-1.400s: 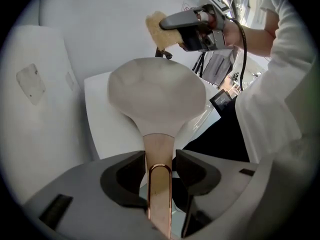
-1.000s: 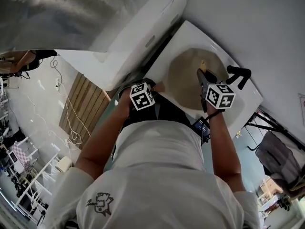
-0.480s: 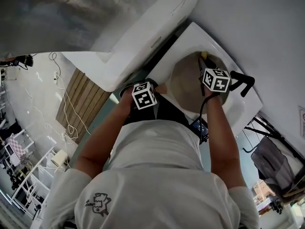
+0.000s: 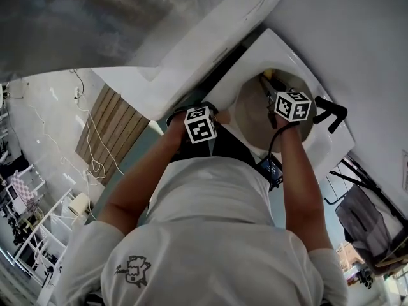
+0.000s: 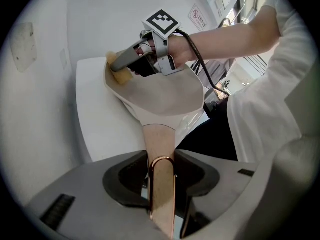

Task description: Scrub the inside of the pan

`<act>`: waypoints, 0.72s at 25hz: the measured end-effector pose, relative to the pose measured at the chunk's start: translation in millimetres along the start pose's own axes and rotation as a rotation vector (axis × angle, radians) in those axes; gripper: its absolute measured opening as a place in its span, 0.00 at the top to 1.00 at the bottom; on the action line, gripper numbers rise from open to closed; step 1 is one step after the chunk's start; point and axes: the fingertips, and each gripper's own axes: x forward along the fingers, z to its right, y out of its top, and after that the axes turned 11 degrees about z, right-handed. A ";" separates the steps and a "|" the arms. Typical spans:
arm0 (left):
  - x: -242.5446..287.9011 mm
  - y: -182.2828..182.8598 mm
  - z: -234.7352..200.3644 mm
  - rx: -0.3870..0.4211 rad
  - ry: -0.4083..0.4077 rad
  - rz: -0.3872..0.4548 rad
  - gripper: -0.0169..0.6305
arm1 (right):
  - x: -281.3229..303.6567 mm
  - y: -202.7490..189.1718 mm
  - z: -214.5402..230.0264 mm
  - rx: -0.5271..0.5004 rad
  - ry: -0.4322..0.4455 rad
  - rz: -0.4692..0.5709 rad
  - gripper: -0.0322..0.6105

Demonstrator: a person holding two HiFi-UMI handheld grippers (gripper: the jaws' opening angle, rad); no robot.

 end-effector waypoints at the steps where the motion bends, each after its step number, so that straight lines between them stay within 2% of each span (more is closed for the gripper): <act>1: 0.5 -0.5 0.9 0.003 -0.005 -0.002 0.72 | 1.8 -5.2 -4.9 -0.002 0.021 -0.014 0.86; 9: 1.0 0.0 6.2 0.016 -0.022 -0.013 0.72 | 7.4 -47.8 -56.2 -0.013 0.179 -0.133 0.86; 18: 1.2 -0.7 7.4 0.033 -0.022 -0.044 0.71 | -5.9 -68.0 -89.4 0.058 0.299 -0.215 0.86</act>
